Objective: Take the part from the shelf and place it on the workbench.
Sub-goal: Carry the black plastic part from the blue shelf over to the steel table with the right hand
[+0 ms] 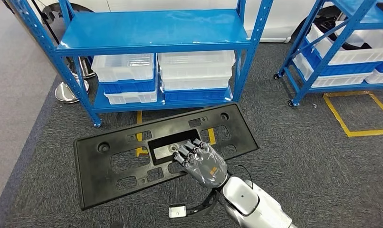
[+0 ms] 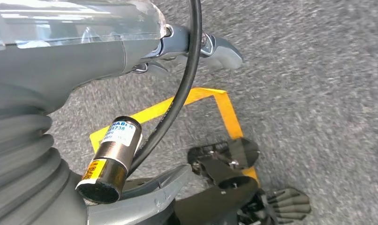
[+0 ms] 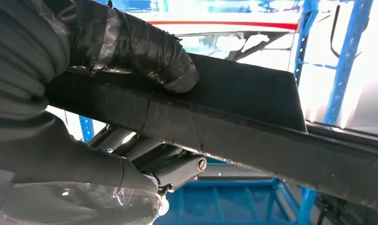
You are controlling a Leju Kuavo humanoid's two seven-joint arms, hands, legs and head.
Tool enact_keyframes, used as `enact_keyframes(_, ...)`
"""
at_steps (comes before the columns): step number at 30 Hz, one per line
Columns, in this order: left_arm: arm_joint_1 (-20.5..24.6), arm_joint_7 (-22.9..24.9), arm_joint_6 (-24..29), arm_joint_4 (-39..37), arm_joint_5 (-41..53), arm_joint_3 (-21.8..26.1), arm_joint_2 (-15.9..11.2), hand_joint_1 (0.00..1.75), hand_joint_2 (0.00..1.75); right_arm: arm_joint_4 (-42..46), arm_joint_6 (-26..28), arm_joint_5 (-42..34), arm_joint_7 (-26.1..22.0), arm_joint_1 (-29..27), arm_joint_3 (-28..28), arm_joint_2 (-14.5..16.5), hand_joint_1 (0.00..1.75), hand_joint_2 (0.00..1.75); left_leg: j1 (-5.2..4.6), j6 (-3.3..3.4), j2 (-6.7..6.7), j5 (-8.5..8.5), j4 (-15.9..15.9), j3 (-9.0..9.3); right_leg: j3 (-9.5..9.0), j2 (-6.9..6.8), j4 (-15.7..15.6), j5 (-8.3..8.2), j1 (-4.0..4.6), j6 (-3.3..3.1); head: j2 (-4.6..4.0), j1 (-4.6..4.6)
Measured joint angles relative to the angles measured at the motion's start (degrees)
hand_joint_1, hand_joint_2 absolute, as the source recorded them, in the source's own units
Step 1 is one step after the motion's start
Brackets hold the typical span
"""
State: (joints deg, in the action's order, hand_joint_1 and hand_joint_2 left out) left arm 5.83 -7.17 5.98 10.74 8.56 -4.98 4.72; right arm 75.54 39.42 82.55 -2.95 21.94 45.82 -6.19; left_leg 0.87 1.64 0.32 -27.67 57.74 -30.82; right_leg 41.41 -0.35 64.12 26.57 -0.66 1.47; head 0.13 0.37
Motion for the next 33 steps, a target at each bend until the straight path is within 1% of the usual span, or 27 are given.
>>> enact_keyframes(1, -0.01, -0.08, -0.01, 0.0, 0.03, 0.0, 0.0, 0.0, 1.75, -0.1, 0.01, 0.02, 0.01, -0.02, -0.01, 0.01, 1.75, 1.75, -0.01, 0.17, -0.06, 0.65, 0.01, -0.86, 0.99, 0.05, 3.52, 2.92, -0.04, 0.21, 0.0, 0.0)
enact_keyframes(2, -0.04, -0.13, -0.01, 0.0, 0.03, 0.0, 0.0, 0.0, 1.75, -0.19, 0.01, 0.04, 0.01, -0.07, 0.0, 0.02, 1.75, 1.75, -0.02, 0.23, -0.17, 1.28, 0.04, -1.79, 1.83, 0.06, 7.33, 4.99, -0.08, 0.38, 0.0, -0.01)
enact_keyframes(3, -0.1, -0.12, -0.01, 0.0, -0.02, 0.0, -0.01, 0.0, 1.75, -0.29, 0.01, 0.06, 0.04, -0.14, 0.0, 0.03, 1.75, 1.75, -0.03, 0.18, -0.31, 1.92, 0.09, -2.68, 2.24, 0.07, 10.39, 5.52, -0.1, 0.48, 0.0, -0.01)
enact_keyframes(4, -0.17, -0.08, -0.01, -0.01, -0.07, 0.0, -0.01, 0.0, 1.75, -0.37, 0.01, 0.08, 0.09, -0.25, 0.01, 0.04, 1.75, 1.75, -0.04, 0.07, -0.52, 2.54, 0.14, -3.55, 1.91, 0.1, 12.02, 4.77, -0.1, 0.47, 0.0, -0.01)
enact_keyframes(5, -0.25, -0.03, -0.01, -0.01, -0.13, 0.0, -0.02, 0.0, 1.75, -0.47, 0.01, 0.14, 0.16, -0.37, 0.01, 0.05, 1.75, 1.75, -0.05, -0.08, -0.75, 3.14, 0.2, -4.34, 0.56, 0.21, 11.56, 3.19, -0.09, 0.33, 0.0, 0.0)
enact_keyframes(6, -0.32, 0.02, -0.06, -0.01, -0.17, 0.0, -0.02, 0.0, 1.75, -0.57, 0.01, 0.22, 0.24, -0.46, 0.0, 0.09, 1.75, 1.75, -0.06, -0.27, -1.05, 3.7, 0.26, -5.03, -1.86, 0.64, 9.07, 1.75, -0.08, 0.05, 0.0, -0.01)
enact_keyframes(7, -0.37, 0.06, -0.12, 0.0, -0.18, 0.0, 0.0, 0.0, 1.75, -0.64, 0.01, 0.3, 0.31, -0.52, -0.01, 0.15, 1.75, 1.75, -0.08, -0.5, -1.36, 4.21, 0.33, -5.6, -5.15, 1.5, 5.03, 1.37, -0.06, -0.38, 0.0, -0.01)
enact_keyframes(8, -0.4, 0.08, -0.18, 0.01, -0.19, 0.0, 0.02, 0.0, 1.75, -0.69, 0.02, 0.36, 0.36, -0.54, -0.01, 0.23, 1.75, 1.75, -0.13, -0.76, -1.67, 4.69, 0.39, -6.01, -8.45, 2.34, 0.44, 1.94, -0.03, -0.78, 0.0, -0.03)
enact_keyframes(9, -0.41, 0.09, -0.24, 0.01, -0.18, 0.0, 0.03, 0.0, 1.75, -0.74, 0.03, 0.37, 0.38, -0.54, -0.01, 0.33, 1.75, 1.75, -0.16, -1.1, -2.0, 5.15, 0.38, -6.26, -10.88, 2.97, -3.16, 2.91, 0.08, -1.1, 0.0, -0.03)
enact_keyframes(10, -0.43, 0.08, -0.27, 0.02, -0.18, 0.0, 0.04, 0.0, 1.75, -0.79, 0.03, 0.35, 0.39, -0.56, -0.01, 0.43, 1.75, 1.75, -0.14, -1.51, -2.34, 5.6, 0.29, -6.42, -12.27, 3.19, -5.42, 3.82, 0.23, -1.35, 0.0, -0.03)
enact_keyframes(11, -0.5, 0.07, -0.29, 0.01, -0.18, 0.0, 0.02, 0.0, 1.75, -0.86, 0.04, 0.32, 0.39, -0.6, -0.01, 0.52, 1.75, 1.75, -0.17, -1.97, -2.76, 6.09, 0.11, -6.52, -12.63, 2.84, -6.42, 4.02, 0.35, -1.56, 0.0, -0.03)
enact_keyframes(13, -0.75, 0.07, -0.34, 0.0, -0.17, 0.0, -0.05, 0.0, 1.75, -1.02, 0.03, 0.26, 0.4, -0.69, -0.01, 0.73, 1.75, 1.75, -0.05, -2.68, -2.89, 5.99, 0.49, -7.03, -12.39, 1.83, -6.87, 3.22, 0.22, -2.31, 0.0, -0.04)
enact_keyframes(14, -0.86, 0.07, -0.36, -0.01, -0.17, 0.0, -0.08, 0.0, 1.75, -1.07, 0.03, 0.23, 0.4, -0.72, -0.01, 0.84, 1.75, 1.75, -0.03, -2.91, -2.53, 4.77, 1.88, -7.72, -12.2, 1.3, -7.12, 2.73, 0.1, -2.78, 0.0, -0.08)
enact_keyframes(15, -0.92, 0.08, -0.36, -0.01, -0.17, 0.0, -0.11, 0.0, 1.75, -1.12, 0.03, 0.19, 0.41, -0.77, -0.01, 0.95, 1.75, 1.75, 0.05, -3.07, -1.99, 2.72, 4.53, -8.83, -11.93, 0.75, -7.27, 2.32, 0.03, -3.14, 0.0, -0.13)
enact_keyframes(17, -0.96, 0.07, -0.38, -0.01, -0.17, 0.0, -0.11, 0.0, 1.75, -1.25, 0.03, 0.11, 0.41, -0.98, -0.01, 1.09, 1.75, 1.75, 0.08, -3.45, -1.29, -1.81, 12.03, -11.54, -11.2, -0.39, -7.21, 1.83, 0.25, -3.5, 0.0, -0.2)
enact_keyframes(18, -1.0, 0.06, -0.4, -0.01, -0.17, 0.0, -0.11, 0.0, 1.75, -1.36, 0.03, 0.09, 0.41, -1.12, -0.01, 1.13, 1.75, 1.75, 0.09, -3.6, -1.15, -3.01, 15.0, -12.36, -10.84, -0.95, -7.11, 1.65, 0.37, -3.5, 0.0, -0.2)
enact_keyframes(19, -1.07, 0.06, -0.42, -0.01, -0.17, 0.0, -0.11, 0.0, 1.75, -1.48, 0.03, 0.06, 0.41, -1.25, -0.01, 1.14, 1.75, 1.75, 0.1, -3.69, -1.0, -3.14, 16.09, -12.19, -10.5, -1.52, -6.96, 1.52, 0.46, -3.48, 0.0, -0.2)
enact_keyframes(20, -1.15, 0.07, -0.43, -0.01, -0.17, 0.0, -0.11, 0.0, 1.75, -1.58, 0.03, 0.02, 0.41, -1.33, -0.01, 1.16, 1.75, 1.75, 0.1, -3.68, -0.79, -2.34, 14.96, -10.86, -10.22, -2.03, -6.78, 1.44, 0.53, -3.43, 0.0, -0.2)
enact_keyframes(21, -1.21, 0.07, -0.44, -0.01, -0.16, 0.0, -0.11, 0.0, 1.75, -1.65, 0.03, -0.04, 0.41, -1.38, -0.01, 1.17, 1.75, 1.75, 0.07, -3.56, -0.36, -1.02, 11.81, -8.47, -10.03, -2.5, -6.58, 1.41, 0.58, -3.38, 0.0, -0.2)
enact_keyframes(23, -1.18, 0.08, -0.45, -0.01, -0.11, 0.0, -0.11, 0.0, 1.75, -1.69, 0.03, -0.15, 0.41, -1.38, -0.01, 1.2, 1.75, 1.75, -0.21, -2.96, 1.37, 0.79, 4.15, -3.24, -9.8, -3.45, -6.17, 1.46, 0.79, -3.15, 0.0, -0.19)
enact_keyframes(24, -1.13, 0.07, -0.45, -0.01, -0.08, 0.0, -0.12, 0.0, 1.75, -1.7, 0.03, -0.18, 0.4, -1.39, -0.01, 1.21, 1.75, 1.75, -0.44, -2.54, 2.07, 1.15, 1.73, -1.76, -9.75, -3.89, -6.0, 1.49, 0.91, -2.95, 0.0, -0.16)
enact_keyframes(25, -1.09, 0.06, -0.46, -0.01, -0.06, 0.0, -0.13, 0.0, 1.75, -1.72, 0.03, -0.2, 0.38, -1.41, -0.01, 1.25, 1.75, 1.75, -0.66, -2.09, 2.42, 1.07, 0.56, -1.17, -9.69, -4.3, -5.89, 1.5, 1.01, -2.71, 0.0, -0.16)
enact_keyframes(27, -1.21, 0.06, -0.47, -0.01, -0.04, 0.0, -0.13, 0.0, 1.75, -1.74, 0.05, -0.21, 0.33, -1.44, -0.01, 1.36, 1.75, 1.75, -0.68, -1.24, 1.78, 1.37, -0.06, -1.35, -9.65, -4.86, -5.86, 1.49, 1.15, -2.09, 0.0, -0.17)
enact_keyframes(29, -1.34, 0.08, -0.49, -0.01, -0.03, 0.0, -0.11, 0.0, 1.75, -1.71, 0.06, -0.23, 0.32, -1.42, -0.01, 1.45, 1.75, 1.75, -0.3, -0.46, 1.0, 1.92, -0.82, -1.4, -9.04, -3.42, -4.5, 2.71, 1.06, -1.41, 0.0, -0.15)
enact_keyframes(31, -1.29, 0.09, -0.52, -0.01, -0.01, 0.0, -0.08, 0.0, 1.75, -1.76, 0.08, -0.26, 0.32, -1.52, -0.01, 1.44, 1.75, 1.75, -0.09, 0.06, 0.25, 2.4, -1.09, -1.65, -6.52, -0.95, 1.12, 6.2, 0.71, -0.93, 0.0, -0.12)
enact_keyframes(32, -1.26, 0.09, -0.54, -0.01, 0.0, 0.0, -0.08, 0.0, 1.75, -1.86, 0.09, -0.28, 0.32, -1.66, -0.01, 1.41, 1.75, 1.75, -0.08, 0.17, -0.2, 2.55, -1.07, -1.87, -4.71, -0.24, 5.09, 8.12, 0.54, -0.76, 0.0, -0.13)
enact_keyframes(33, -1.28, 0.1, -0.55, -0.01, 0.0, 0.0, -0.07, 0.0, 1.75, -2.0, 0.09, -0.3, 0.32, -1.81, -0.01, 1.38, 1.75, 1.75, -0.08, 0.16, -0.73, 2.65, -1.0, -2.05, -3.21, 0.01, 8.31, 9.22, 0.36, -0.59, 0.0, -0.13)
